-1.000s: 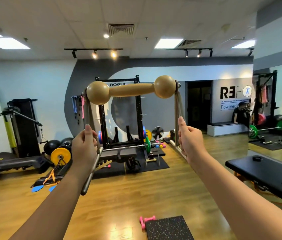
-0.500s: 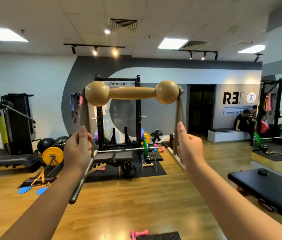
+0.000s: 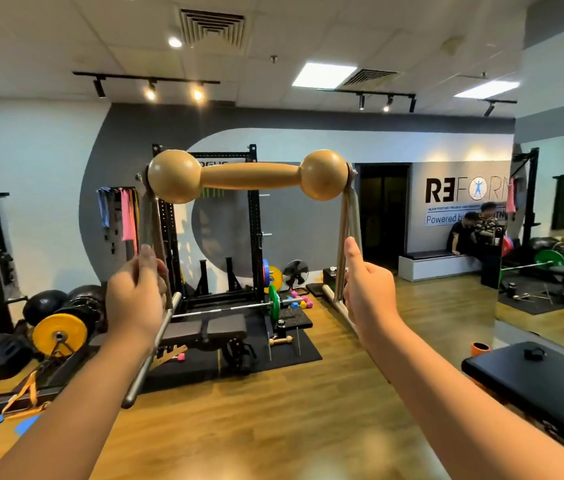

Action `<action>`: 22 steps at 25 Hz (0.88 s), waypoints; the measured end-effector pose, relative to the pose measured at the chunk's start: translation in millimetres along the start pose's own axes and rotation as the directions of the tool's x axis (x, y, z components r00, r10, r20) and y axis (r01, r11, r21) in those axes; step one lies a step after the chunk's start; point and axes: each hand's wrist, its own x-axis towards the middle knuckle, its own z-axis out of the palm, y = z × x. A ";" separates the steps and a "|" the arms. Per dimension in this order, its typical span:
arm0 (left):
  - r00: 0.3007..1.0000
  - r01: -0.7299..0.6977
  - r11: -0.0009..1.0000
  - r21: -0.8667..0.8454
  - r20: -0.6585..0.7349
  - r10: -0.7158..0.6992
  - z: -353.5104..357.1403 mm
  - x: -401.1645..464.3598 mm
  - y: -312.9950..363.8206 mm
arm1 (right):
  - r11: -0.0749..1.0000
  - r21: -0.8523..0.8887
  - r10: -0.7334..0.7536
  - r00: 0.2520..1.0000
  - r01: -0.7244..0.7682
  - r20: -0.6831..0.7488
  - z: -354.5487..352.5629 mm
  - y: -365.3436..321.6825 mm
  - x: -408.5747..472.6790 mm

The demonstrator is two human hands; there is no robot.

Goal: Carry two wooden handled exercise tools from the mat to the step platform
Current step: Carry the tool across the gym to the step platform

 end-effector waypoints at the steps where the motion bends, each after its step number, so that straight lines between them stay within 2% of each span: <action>1: 1.000 -0.001 1.000 0.002 0.004 0.001 10.6 9.0 -8.8 | 1.000 -0.003 0.009 1.000 -0.009 0.001 0.1 5.1 15.0; 4: 1.000 -0.006 1.000 0.018 -0.010 0.006 51.4 32.4 -42.6 | 0.999 0.016 0.051 0.998 -0.051 0.025 -2.8 27.3 66.5; 9: 0.997 0.077 0.997 -0.014 0.034 -0.076 130.3 61.4 -83.1 | 0.997 0.025 0.069 0.996 -0.070 0.058 -17.2 64.0 161.2; 14: 0.997 0.075 0.997 -0.009 -0.033 -0.076 204.5 87.2 -117.2 | 0.995 0.016 0.100 0.991 -0.102 0.087 -23.9 96.5 256.5; 22: 0.994 0.088 0.996 0.016 -0.067 -0.087 276.0 154.7 -186.4 | 0.994 0.007 0.107 0.985 -0.109 0.134 5.4 160.4 381.8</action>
